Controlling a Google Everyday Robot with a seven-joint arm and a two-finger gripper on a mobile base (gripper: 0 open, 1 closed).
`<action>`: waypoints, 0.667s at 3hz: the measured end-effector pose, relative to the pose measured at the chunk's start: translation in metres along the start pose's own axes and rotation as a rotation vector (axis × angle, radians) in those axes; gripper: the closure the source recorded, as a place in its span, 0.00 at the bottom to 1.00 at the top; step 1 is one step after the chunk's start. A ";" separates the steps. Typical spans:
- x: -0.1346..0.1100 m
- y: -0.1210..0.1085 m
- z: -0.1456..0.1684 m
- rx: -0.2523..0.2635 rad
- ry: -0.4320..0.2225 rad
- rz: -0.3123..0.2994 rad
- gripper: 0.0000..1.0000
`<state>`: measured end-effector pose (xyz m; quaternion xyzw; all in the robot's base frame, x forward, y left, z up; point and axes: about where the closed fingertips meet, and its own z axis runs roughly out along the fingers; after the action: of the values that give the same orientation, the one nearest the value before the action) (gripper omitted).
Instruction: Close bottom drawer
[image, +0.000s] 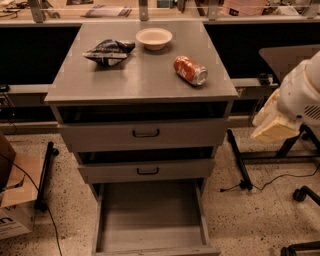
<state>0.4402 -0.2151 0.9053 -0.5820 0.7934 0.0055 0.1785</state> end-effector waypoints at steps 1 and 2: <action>0.027 0.016 0.060 -0.063 -0.077 0.089 0.85; 0.062 0.029 0.123 -0.158 -0.129 0.203 1.00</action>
Offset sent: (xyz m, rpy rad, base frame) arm -0.0087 -0.0419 -0.2300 0.3507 0.2768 -0.2082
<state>0.4316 -0.2362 0.7662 -0.5094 0.8321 0.1233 0.1814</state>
